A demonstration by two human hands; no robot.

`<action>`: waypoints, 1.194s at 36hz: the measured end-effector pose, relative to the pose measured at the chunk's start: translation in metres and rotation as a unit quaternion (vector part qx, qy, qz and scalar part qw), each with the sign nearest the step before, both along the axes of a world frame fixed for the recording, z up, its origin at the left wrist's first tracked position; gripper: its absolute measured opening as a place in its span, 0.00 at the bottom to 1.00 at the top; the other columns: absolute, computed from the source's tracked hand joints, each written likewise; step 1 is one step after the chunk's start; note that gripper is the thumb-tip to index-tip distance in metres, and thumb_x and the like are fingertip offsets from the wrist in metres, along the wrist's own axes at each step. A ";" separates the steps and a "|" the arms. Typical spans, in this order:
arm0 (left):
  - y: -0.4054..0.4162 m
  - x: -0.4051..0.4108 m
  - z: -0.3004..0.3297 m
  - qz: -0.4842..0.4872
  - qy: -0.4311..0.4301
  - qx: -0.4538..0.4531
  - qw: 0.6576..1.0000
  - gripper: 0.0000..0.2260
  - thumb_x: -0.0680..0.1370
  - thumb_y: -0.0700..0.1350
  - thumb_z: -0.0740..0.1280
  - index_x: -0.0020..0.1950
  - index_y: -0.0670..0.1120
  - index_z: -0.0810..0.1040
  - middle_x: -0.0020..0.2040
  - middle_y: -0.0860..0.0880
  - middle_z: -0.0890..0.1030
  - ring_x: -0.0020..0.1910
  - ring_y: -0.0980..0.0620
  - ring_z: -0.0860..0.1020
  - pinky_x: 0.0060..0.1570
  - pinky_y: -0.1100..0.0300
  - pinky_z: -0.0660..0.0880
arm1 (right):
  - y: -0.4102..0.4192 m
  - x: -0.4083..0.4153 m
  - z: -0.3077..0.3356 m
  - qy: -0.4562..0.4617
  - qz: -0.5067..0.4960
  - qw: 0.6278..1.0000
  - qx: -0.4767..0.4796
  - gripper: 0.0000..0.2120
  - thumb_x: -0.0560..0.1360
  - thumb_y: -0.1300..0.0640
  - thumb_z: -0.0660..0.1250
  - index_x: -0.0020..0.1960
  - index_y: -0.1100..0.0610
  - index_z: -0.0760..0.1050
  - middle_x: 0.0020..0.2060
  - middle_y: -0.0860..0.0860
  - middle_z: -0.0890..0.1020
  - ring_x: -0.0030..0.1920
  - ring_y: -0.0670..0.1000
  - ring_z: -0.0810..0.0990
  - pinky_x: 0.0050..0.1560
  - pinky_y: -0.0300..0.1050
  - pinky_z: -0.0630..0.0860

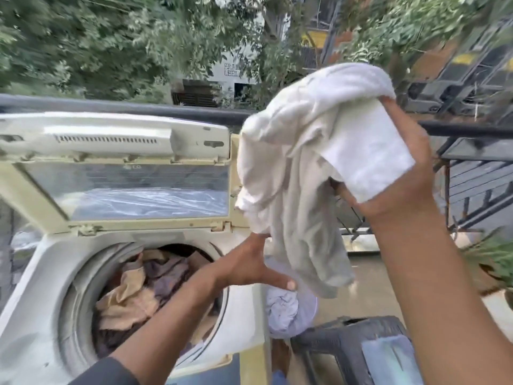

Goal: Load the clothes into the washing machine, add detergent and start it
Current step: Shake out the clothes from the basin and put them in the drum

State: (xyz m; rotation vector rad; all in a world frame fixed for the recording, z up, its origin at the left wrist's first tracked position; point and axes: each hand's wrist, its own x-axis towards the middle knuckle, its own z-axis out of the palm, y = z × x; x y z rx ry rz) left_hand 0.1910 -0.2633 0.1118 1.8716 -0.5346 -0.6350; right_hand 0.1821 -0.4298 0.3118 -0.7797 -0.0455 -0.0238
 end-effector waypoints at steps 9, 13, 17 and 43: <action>0.051 -0.016 -0.019 0.321 0.132 -0.197 0.917 0.08 0.81 0.43 0.74 0.59 0.51 0.83 0.55 0.51 0.89 0.53 0.60 0.86 0.51 0.63 0.81 | 0.063 0.007 -0.017 -0.024 0.039 0.998 0.039 0.16 0.79 0.56 0.57 0.50 0.60 0.83 0.41 0.56 0.85 0.43 0.55 0.85 0.41 0.45 0.82; 0.123 -0.022 -0.021 0.323 0.181 -0.267 0.890 0.17 0.76 0.43 0.72 0.65 0.46 0.83 0.60 0.43 0.87 0.60 0.46 0.86 0.49 0.56 0.83 | 0.059 0.011 -0.050 0.028 0.053 0.998 0.024 0.18 0.84 0.54 0.56 0.66 0.62 0.77 0.56 0.59 0.82 0.58 0.58 0.82 0.57 0.52 0.81; 0.196 -0.030 -0.026 0.331 0.238 -0.375 0.832 0.33 0.67 0.39 0.75 0.74 0.38 0.77 0.65 0.38 0.84 0.61 0.39 0.84 0.53 0.50 0.85 | 0.068 0.003 -0.094 0.102 0.012 0.992 -0.075 0.22 0.83 0.56 0.60 0.74 0.63 0.73 0.65 0.61 0.80 0.65 0.58 0.80 0.66 0.55 0.77; 0.261 -0.038 -0.053 0.252 0.272 -0.435 0.820 0.30 0.82 0.46 0.64 0.83 0.42 0.61 0.82 0.32 0.60 0.79 0.29 0.62 0.71 0.31 0.60 | 0.198 -0.006 -0.257 -0.028 0.079 0.774 -0.628 0.41 0.73 0.64 0.71 0.77 0.38 0.60 0.72 0.41 0.72 0.69 0.48 0.75 0.65 0.47 0.76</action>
